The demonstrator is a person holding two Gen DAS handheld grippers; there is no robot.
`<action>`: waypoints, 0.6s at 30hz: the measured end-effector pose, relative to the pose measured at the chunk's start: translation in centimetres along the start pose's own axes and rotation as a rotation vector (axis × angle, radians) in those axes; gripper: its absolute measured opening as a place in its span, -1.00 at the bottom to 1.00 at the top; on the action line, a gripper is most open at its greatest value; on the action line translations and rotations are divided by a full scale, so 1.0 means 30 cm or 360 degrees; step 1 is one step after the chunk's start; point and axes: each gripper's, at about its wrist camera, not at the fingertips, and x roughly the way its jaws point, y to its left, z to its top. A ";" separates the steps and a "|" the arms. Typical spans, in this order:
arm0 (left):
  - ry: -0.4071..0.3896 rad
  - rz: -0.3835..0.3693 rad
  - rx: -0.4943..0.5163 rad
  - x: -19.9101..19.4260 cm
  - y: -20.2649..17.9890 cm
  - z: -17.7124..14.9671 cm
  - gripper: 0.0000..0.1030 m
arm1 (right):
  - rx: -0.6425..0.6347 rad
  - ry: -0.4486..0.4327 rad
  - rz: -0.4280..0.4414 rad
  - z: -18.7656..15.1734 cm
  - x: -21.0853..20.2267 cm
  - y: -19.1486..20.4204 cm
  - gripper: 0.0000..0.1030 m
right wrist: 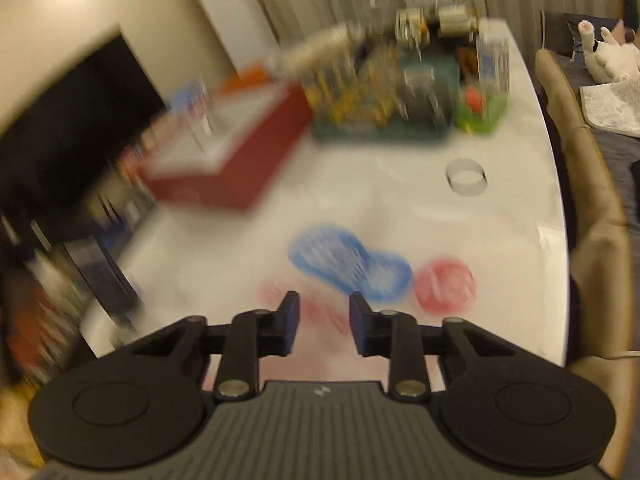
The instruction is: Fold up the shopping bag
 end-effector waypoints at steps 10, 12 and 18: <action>0.0570 0.0335 0.0258 0.276 -0.069 -0.238 1.00 | -0.0309 0.0281 -0.0089 -0.142 0.237 0.145 -0.34; 0.0618 0.0413 0.0325 0.296 -0.072 -0.275 1.00 | -0.0279 0.0249 -0.0139 -0.139 0.202 0.105 -0.32; 0.0679 0.0635 0.0494 0.343 -0.074 -0.359 1.00 | 0.0033 0.0140 -0.0362 -0.165 0.083 -0.139 -0.04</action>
